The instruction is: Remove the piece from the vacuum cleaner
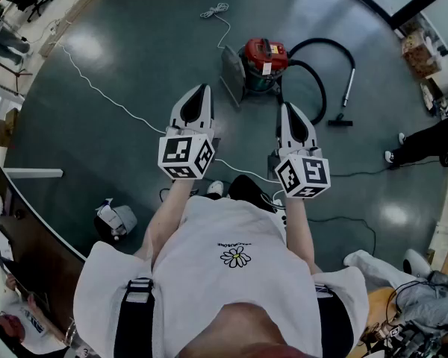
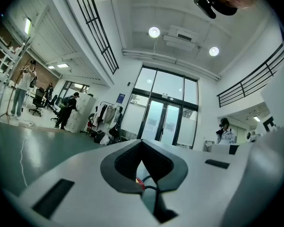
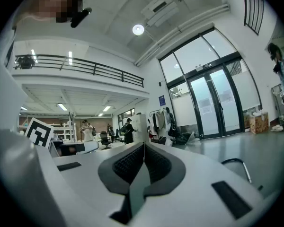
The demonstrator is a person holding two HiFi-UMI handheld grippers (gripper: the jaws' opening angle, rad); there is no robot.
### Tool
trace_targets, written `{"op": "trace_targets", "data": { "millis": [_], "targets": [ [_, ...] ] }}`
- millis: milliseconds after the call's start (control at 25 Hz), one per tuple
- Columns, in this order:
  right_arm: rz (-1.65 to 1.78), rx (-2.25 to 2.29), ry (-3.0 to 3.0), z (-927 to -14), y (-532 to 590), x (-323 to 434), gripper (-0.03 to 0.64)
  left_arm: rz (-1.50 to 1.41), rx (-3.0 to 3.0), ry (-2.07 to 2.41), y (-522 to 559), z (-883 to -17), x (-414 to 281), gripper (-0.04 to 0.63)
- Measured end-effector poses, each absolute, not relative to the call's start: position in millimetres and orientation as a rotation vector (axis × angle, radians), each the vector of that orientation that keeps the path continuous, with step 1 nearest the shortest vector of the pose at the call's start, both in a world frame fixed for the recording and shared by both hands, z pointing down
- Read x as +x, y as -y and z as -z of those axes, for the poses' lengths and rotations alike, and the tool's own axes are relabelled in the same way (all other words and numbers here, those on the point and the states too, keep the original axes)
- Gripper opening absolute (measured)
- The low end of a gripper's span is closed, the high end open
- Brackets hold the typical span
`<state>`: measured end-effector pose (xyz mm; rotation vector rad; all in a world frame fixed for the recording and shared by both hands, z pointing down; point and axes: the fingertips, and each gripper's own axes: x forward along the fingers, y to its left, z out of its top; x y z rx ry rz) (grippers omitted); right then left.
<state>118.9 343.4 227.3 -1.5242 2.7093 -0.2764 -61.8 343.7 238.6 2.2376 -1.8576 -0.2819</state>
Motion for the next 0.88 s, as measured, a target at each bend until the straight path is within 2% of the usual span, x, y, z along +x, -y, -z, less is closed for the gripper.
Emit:
{"op": "trace_targets", "data": {
  "millis": [400, 880],
  "targets": [
    [0.319, -1.617, -2.653, -244, -268, 131, 0.011, 0.232, 2.183, 1.832, -279, -262, -63, 0.000],
    [0.302, -1.435, -2.821, -268, -80, 121, 0.011, 0.243, 2.093, 1.929, -105, -267, -47, 0.000]
  ]
}}
